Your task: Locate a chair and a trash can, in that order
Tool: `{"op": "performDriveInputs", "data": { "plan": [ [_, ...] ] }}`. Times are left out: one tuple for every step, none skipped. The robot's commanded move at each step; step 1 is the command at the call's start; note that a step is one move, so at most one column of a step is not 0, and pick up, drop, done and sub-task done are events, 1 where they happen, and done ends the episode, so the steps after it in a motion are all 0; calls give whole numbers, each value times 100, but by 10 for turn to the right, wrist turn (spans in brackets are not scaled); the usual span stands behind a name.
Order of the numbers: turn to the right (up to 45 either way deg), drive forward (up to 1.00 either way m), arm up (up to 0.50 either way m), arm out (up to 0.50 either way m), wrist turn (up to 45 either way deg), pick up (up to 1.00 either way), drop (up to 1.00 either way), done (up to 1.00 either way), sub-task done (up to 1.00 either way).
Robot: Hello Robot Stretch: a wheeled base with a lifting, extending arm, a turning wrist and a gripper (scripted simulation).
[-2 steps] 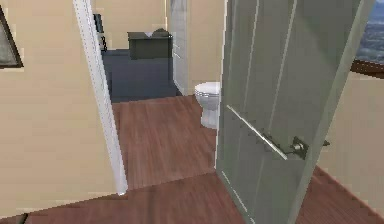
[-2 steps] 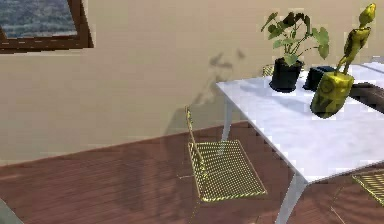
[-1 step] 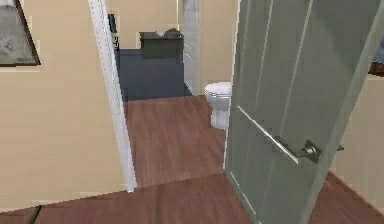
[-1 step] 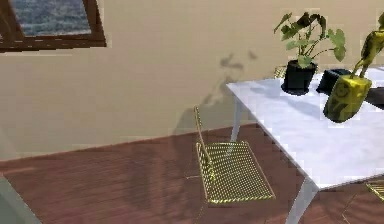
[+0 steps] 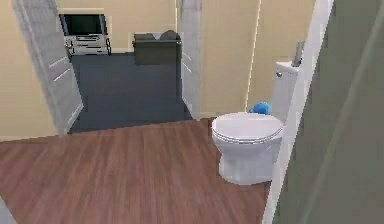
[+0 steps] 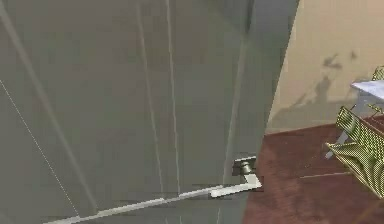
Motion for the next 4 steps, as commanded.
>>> {"op": "performDriveInputs", "data": {
  "plan": [
    [0, 40, 0, 0, 0, 0, 0, 0, 0],
    [-60, 0, 0, 0, 0, 0, 0, 0, 0],
    [0, 100, 0, 0, 0, 0, 0, 0, 0],
    [-30, 0, 0, 0, 0, 0, 0, 0, 0]
  ]
}}
